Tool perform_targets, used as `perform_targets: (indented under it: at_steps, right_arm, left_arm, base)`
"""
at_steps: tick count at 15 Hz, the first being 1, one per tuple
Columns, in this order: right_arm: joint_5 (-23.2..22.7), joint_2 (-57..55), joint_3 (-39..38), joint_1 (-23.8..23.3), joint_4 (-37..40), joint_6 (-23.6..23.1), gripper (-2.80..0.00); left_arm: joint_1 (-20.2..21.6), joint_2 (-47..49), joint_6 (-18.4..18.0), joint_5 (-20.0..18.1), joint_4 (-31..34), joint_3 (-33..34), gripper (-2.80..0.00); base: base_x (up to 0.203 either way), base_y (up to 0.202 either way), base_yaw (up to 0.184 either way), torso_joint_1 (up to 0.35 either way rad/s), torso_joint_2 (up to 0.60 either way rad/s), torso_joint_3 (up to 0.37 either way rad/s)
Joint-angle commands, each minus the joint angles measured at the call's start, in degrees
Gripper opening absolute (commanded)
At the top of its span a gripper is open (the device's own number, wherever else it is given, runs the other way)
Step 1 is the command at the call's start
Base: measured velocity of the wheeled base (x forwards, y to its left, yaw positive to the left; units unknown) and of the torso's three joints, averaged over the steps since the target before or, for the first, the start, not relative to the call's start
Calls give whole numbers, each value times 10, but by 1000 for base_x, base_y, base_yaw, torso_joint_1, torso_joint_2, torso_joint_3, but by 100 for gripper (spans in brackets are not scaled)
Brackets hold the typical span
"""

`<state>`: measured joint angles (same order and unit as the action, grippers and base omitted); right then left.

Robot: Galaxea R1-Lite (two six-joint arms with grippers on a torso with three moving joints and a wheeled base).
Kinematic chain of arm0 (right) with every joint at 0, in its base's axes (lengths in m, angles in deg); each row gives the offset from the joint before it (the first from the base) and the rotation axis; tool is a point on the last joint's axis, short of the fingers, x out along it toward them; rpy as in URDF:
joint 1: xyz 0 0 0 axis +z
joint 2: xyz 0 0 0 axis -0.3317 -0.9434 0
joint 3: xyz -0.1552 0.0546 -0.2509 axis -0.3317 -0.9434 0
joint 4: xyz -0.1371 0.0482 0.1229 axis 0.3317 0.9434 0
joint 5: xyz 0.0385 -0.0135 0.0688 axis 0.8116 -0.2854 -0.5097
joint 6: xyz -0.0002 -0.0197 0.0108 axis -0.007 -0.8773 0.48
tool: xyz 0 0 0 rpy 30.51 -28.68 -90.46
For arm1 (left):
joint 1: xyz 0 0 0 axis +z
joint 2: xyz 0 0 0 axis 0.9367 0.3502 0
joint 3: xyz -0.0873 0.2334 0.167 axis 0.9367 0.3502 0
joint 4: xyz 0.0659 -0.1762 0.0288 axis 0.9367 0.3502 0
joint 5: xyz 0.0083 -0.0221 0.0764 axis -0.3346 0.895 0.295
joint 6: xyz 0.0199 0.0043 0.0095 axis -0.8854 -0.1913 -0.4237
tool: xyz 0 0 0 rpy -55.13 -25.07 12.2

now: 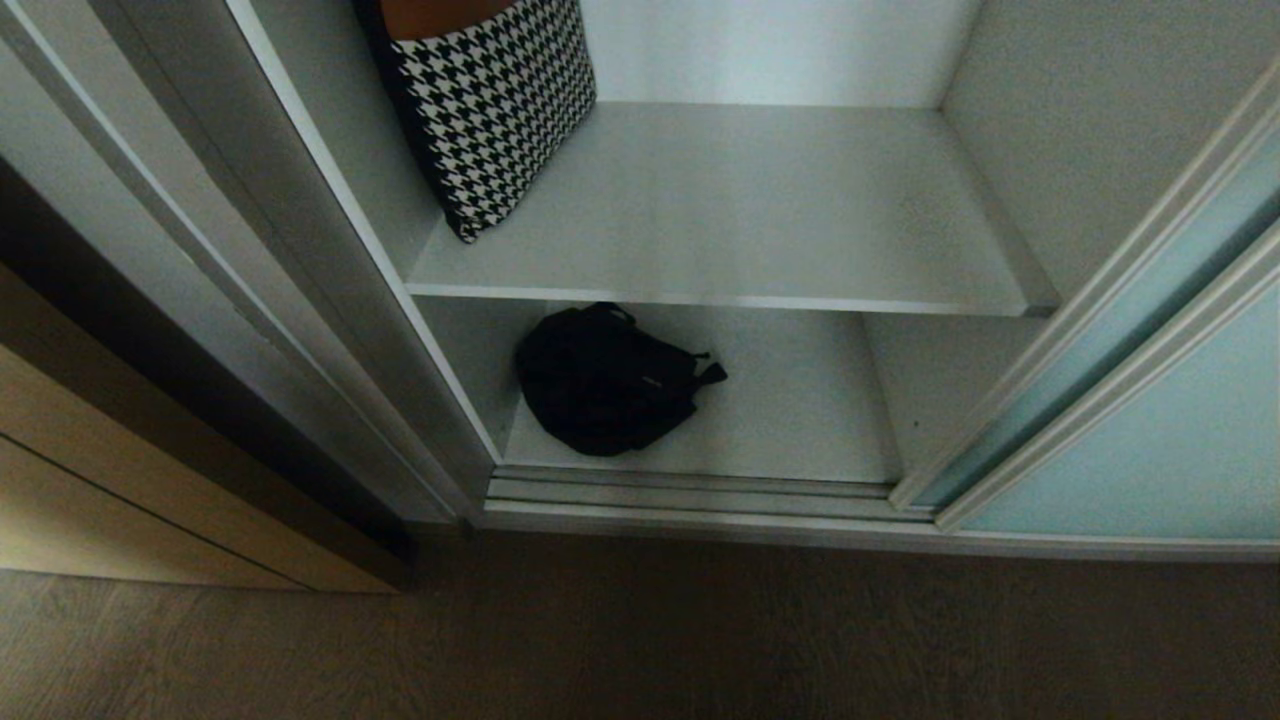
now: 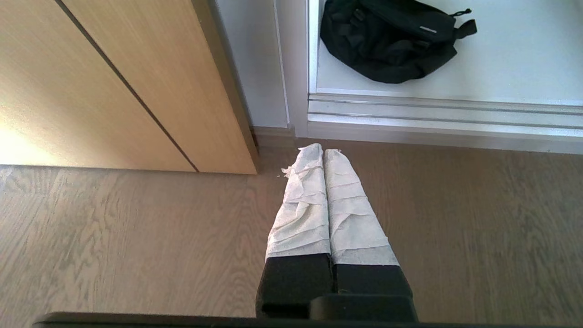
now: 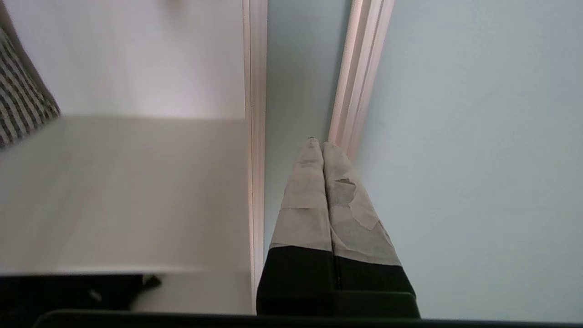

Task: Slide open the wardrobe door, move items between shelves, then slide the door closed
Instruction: Close the door

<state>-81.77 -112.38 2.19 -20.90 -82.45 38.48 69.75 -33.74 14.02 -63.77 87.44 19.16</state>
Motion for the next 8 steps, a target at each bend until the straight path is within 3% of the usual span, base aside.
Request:
perform_targets:
  at_steps: [1, 8]
  right_arm:
    - [-9, -10, -6, -29, -44, 11, -280]
    - [-55, -63, -79, -34, -261, 25, -280]
  left_arm:
    - [0, 1, 0, 0, 0, 0, -280]
    - [0, 1, 0, 0, 0, 0, -280]
  base:
    - [0, 0, 0, 0, 0, 0]
    - [0, 0, 0, 0, 0, 0]
